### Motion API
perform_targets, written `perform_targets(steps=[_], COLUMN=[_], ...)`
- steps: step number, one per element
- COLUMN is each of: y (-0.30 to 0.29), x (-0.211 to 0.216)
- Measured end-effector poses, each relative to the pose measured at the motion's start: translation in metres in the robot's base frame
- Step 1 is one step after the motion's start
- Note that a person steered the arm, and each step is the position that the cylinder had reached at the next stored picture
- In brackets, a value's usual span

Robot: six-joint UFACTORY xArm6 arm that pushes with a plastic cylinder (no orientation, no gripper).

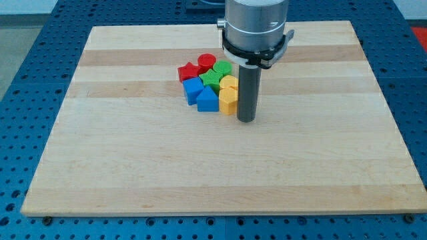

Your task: Push the yellow hexagon below to the yellow heart

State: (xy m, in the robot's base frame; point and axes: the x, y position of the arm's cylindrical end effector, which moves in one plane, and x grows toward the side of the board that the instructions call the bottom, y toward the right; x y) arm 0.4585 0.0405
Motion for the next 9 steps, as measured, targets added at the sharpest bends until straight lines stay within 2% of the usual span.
perform_targets(steps=[2,4,5,6,7,9], y=[0.022,0.052,0.053,0.037,0.008,-0.036], x=[0.011,-0.028,-0.061,-0.087,-0.091,-0.027])
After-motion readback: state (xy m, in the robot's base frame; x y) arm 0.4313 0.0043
